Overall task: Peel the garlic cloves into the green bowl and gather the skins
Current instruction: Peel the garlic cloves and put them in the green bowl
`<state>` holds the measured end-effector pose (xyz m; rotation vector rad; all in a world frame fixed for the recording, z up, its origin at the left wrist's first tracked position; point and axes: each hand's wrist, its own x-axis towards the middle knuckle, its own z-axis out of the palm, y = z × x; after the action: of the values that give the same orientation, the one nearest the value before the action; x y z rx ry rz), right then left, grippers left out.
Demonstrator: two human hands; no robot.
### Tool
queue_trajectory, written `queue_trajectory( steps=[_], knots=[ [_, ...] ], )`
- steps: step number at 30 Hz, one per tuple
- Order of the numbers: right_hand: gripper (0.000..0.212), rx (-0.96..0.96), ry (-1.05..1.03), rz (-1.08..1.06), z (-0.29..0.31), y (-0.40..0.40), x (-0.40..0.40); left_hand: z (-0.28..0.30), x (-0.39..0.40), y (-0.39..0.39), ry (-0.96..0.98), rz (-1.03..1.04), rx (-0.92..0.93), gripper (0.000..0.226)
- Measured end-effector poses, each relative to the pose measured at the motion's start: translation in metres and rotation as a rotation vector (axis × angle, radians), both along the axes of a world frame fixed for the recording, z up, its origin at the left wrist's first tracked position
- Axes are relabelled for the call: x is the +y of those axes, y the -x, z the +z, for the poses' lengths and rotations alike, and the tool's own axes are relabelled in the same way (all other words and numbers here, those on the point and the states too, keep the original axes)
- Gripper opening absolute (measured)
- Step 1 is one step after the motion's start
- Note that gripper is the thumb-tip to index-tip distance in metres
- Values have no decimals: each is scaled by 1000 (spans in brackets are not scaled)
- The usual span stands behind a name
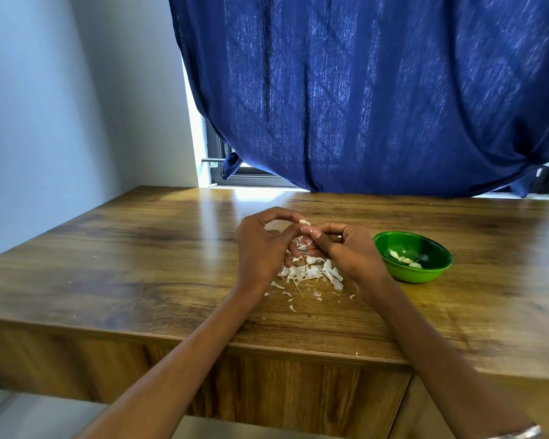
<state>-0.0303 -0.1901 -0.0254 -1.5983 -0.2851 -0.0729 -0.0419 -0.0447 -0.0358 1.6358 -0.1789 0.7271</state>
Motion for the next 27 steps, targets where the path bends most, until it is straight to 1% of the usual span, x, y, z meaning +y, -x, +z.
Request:
queue_trajectory(
  steps=[4,6,8,14,19,22,27],
  knots=[
    [22,-120,-10,-26,2,4,1,0,1,-3,84,-23,13,12],
    [23,-219,-6,-27,4,7,0,0,1,-3,85,-41,19,16],
    [20,-274,-39,-25,5,8,0,0,0,-2,72,-50,24,19],
    [16,-233,-70,-19,5,8,1,2,0,1,45,-70,19,13],
    [13,-177,-60,-21,3,6,2,2,0,6,-13,-39,-33,14],
    [14,-156,-12,0,3,5,2,2,-1,8,-21,-29,-68,15],
    [12,-144,-44,46,3,7,2,2,-1,8,-30,0,-83,14]
  ],
)
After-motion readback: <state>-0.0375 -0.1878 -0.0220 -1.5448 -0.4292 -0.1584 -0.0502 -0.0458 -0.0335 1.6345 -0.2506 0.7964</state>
